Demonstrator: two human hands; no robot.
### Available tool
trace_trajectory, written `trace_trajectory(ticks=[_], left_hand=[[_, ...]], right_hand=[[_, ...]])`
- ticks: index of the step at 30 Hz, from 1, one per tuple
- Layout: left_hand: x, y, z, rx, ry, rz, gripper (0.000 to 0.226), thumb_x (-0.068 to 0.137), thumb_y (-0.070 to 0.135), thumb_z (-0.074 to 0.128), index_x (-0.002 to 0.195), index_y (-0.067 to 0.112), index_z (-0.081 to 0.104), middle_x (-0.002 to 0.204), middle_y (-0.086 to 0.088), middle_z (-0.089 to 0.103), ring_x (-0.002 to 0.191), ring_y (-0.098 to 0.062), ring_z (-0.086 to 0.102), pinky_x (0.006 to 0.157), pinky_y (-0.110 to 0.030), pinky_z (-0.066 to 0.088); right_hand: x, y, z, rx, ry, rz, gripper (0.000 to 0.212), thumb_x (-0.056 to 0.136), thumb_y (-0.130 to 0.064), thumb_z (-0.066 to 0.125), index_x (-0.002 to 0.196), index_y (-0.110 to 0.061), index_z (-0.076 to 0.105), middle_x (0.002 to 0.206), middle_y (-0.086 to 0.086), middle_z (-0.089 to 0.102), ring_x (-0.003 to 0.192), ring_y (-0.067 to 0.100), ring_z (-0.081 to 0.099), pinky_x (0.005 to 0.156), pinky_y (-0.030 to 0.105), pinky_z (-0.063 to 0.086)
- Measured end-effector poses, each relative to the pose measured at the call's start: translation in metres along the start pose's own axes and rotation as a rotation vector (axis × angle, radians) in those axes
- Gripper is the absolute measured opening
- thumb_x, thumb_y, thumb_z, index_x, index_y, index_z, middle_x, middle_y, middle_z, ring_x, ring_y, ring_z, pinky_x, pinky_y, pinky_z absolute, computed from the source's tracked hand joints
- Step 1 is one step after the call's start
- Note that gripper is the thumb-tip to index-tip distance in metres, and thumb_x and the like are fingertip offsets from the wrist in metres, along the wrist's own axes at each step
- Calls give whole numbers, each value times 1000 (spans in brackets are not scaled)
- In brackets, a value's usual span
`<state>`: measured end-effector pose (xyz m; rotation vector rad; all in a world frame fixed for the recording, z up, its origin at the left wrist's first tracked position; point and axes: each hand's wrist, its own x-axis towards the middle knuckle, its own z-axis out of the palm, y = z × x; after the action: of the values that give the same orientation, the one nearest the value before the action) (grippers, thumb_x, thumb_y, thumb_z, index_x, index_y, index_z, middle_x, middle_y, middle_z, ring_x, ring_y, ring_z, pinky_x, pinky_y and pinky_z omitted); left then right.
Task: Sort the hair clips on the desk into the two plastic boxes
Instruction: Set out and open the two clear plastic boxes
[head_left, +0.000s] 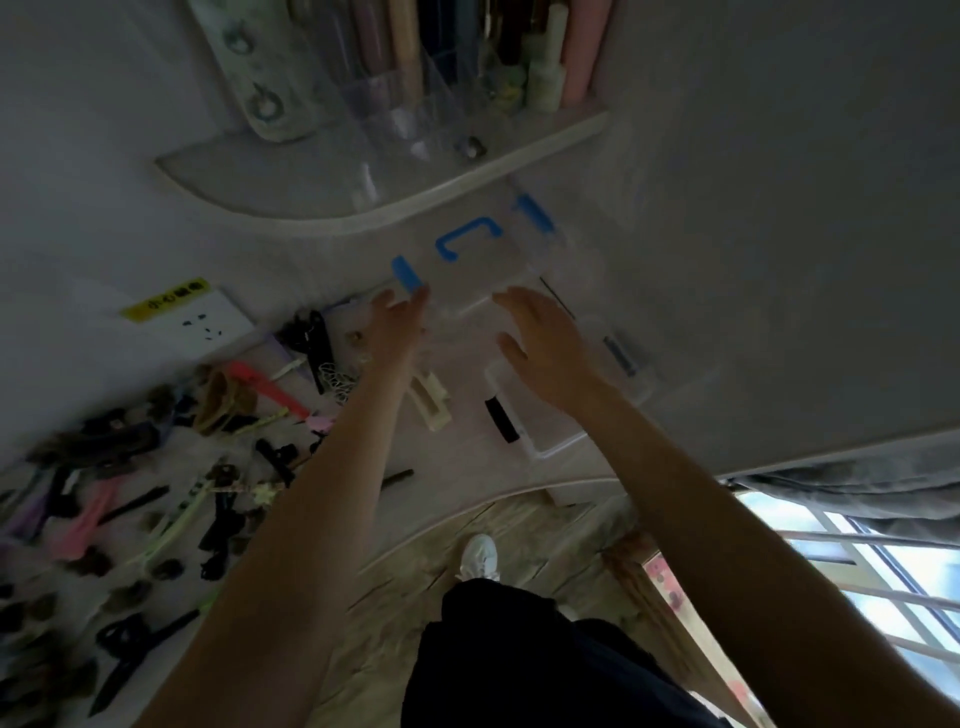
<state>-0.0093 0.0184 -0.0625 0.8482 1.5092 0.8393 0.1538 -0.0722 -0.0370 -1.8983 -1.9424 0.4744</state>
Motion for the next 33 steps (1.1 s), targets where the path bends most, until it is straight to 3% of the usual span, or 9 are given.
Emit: trace_trajectory(ticks=[4,10,13,18,22,24,28,31,33], left_hand=[[2,6,10,2,-52,24,51,89,21,59,133,9,37,97,-12,63,72,-14,62,63,-24,55],[-12,-4,-18,250,-22,126,31,91,19,44,113,-2,50,89,-11,62,78,-27,63,68,-30,56],[-19,-11,-36,182,-35,71,33,90,21,42,116,2,47,98,-19,62,88,-34,64,77,-44,57],[-35,-20,-49,77,-92,38,17,97,12,34,110,6,43,103,-15,57,78,-13,62,52,-13,52],[-33,-27,-50,81,-54,71,20,97,16,33,112,8,45,107,-18,62,93,-27,64,77,-38,57],[-34,-28,-54,25,-63,69,21,98,14,32,114,7,44,106,-15,61,87,-20,64,67,-25,58],[-35,-25,-58,-82,-98,12,30,98,13,35,125,2,43,111,-15,60,90,-21,65,58,-14,55],[-38,-24,-56,-100,-140,-12,31,98,14,39,127,5,45,110,-14,60,91,-23,64,64,-16,56],[-41,-23,-55,-137,-152,-20,32,98,15,40,129,6,45,107,-11,60,82,-14,63,65,-16,55]], right_hand=[[39,-1,11,-208,-64,-66,53,91,-16,50,141,-17,34,151,11,29,141,27,24,115,45,16],[31,-2,16,-91,50,-116,41,77,-35,62,112,-13,62,115,15,59,108,38,52,92,45,44],[29,4,12,-45,87,-4,57,82,-56,44,120,-16,58,135,17,46,125,37,39,100,44,39],[43,5,6,-113,6,127,67,93,-54,25,142,-9,32,153,12,27,138,30,27,115,43,24],[58,8,10,-321,30,262,62,96,-50,28,136,-3,36,140,18,45,123,35,41,101,43,33],[59,18,4,-300,33,329,63,93,-53,34,133,-6,40,131,20,53,118,37,46,100,44,37],[43,12,2,-141,4,-112,59,83,-48,55,131,-13,48,128,13,55,119,34,46,101,41,33],[29,-9,21,-203,-89,-435,44,72,-31,70,113,-17,60,109,8,62,104,24,48,85,36,39],[27,-19,31,-224,-38,-477,35,68,-18,73,102,-15,64,97,10,64,89,26,55,73,33,43]])
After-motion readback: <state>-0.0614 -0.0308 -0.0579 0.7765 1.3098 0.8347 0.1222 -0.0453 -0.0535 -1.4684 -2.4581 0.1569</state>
